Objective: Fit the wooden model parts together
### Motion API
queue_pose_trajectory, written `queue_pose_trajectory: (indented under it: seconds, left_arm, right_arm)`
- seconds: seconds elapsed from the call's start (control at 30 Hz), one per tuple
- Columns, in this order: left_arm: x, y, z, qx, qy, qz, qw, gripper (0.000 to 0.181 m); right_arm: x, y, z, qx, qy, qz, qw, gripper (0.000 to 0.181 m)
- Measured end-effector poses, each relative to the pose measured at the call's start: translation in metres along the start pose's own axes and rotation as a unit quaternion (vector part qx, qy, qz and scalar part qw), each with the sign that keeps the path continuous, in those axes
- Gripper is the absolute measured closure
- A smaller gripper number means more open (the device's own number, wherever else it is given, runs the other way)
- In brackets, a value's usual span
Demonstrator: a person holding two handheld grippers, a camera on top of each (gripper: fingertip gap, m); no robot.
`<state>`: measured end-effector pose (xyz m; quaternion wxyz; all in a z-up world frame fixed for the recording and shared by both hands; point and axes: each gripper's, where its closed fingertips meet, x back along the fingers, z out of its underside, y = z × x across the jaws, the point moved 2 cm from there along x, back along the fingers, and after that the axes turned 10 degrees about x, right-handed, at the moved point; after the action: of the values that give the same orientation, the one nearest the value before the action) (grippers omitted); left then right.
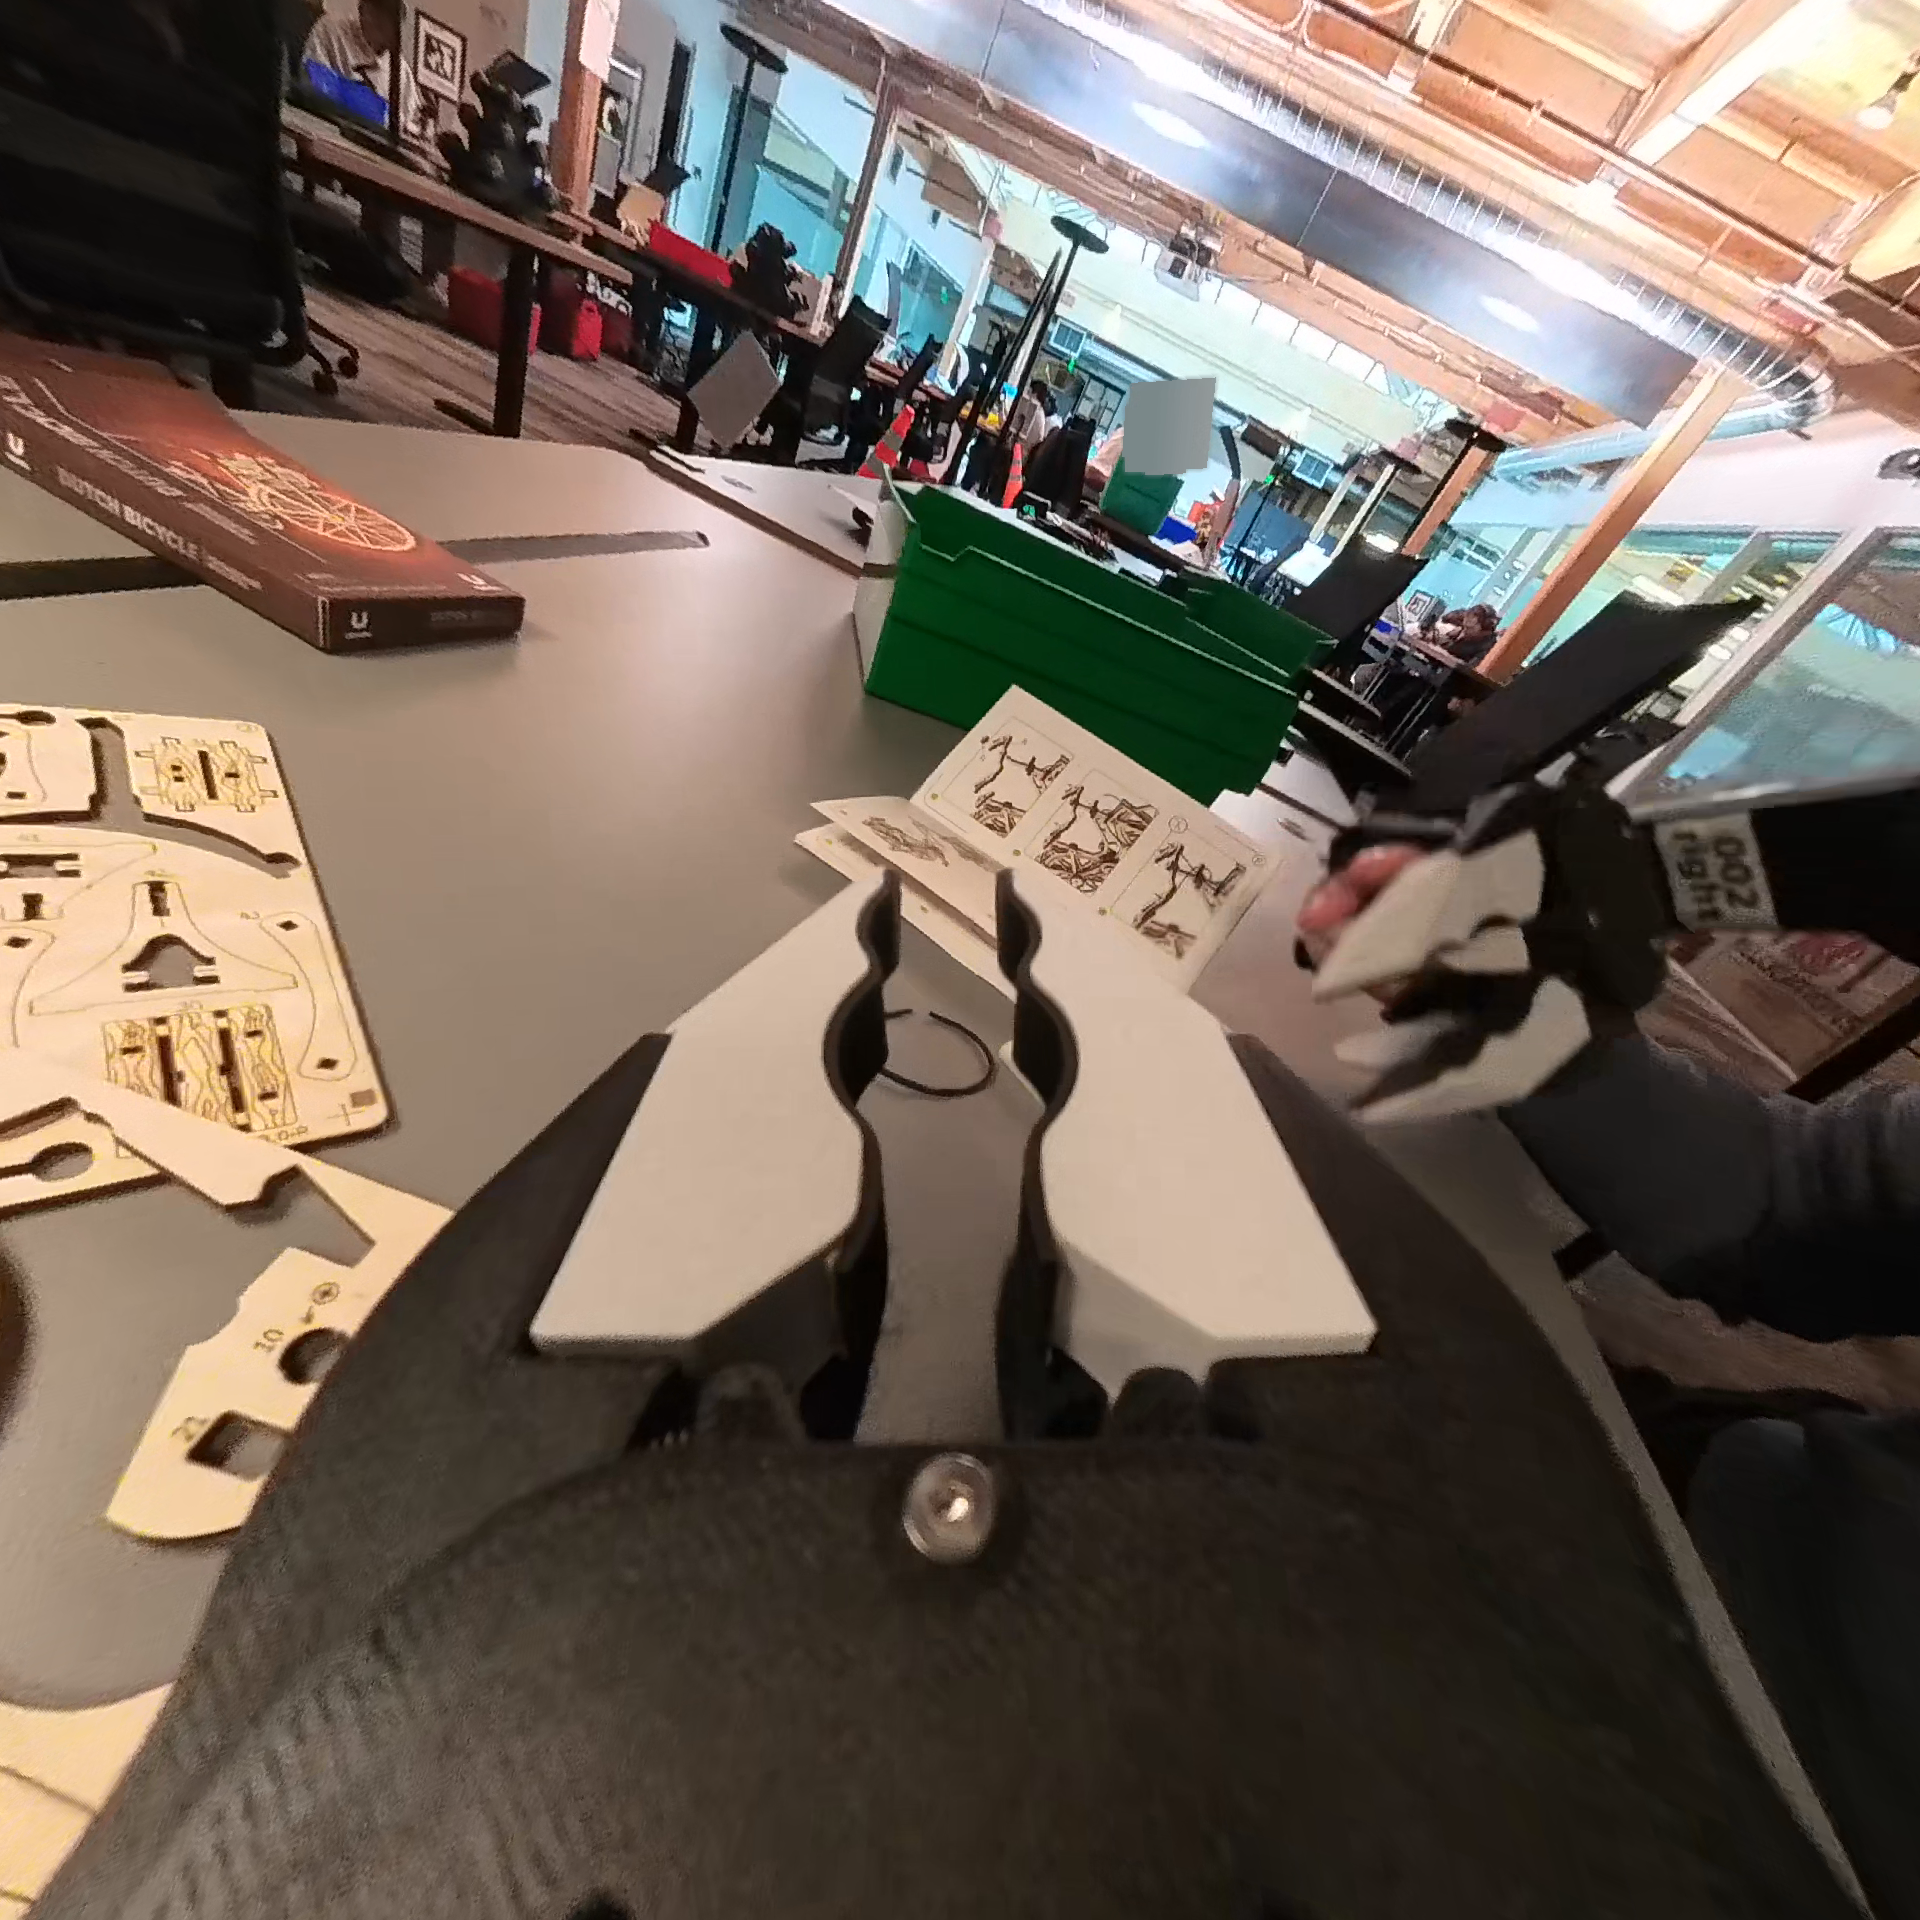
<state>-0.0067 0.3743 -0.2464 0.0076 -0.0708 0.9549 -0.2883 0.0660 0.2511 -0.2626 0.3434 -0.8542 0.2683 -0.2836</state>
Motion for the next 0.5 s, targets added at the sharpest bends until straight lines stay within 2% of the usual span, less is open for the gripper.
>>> queue_pose_trajectory:
  seconds: [0.03,0.1,0.17,0.2,0.3,0.33,0.43,0.5]
  left_arm:
    - [0.001,0.0,-0.001,0.002,-0.003,0.001,1.0,0.164]
    - [0.001,0.0,-0.002,0.003,-0.005,0.004,1.0,0.164]
    - [0.0,-0.001,-0.001,-0.001,-0.003,0.002,1.0,0.164]
    - [0.0,-0.002,-0.001,-0.007,-0.002,0.0,1.0,0.164]
    - [0.0,-0.004,0.0,-0.024,0.001,-0.005,1.0,0.164]
    - [-0.001,-0.005,0.0,-0.027,0.0,-0.005,1.0,0.164]
    - [-0.002,-0.008,0.001,-0.028,0.001,0.001,1.0,0.164]
    - [-0.004,-0.009,0.003,-0.028,0.004,0.003,1.0,0.164]
  right_arm:
    - [0.002,0.013,-0.001,-0.019,0.014,-0.024,0.999,0.152]
    - [0.005,0.037,-0.011,-0.116,0.017,-0.083,0.99,0.143]
    - [0.007,0.048,-0.02,-0.185,0.025,-0.084,0.979,0.136]
    - [0.009,0.055,-0.024,-0.177,0.037,-0.079,0.98,0.13]
    - [0.018,0.074,-0.025,-0.022,0.082,-0.058,0.995,0.13]
    - [0.021,0.079,-0.023,0.046,0.096,-0.052,0.993,0.135]
    - [0.026,0.085,-0.01,0.234,0.128,-0.051,0.962,0.148]
    - [0.022,0.089,-0.005,0.325,0.123,-0.059,0.936,0.154]
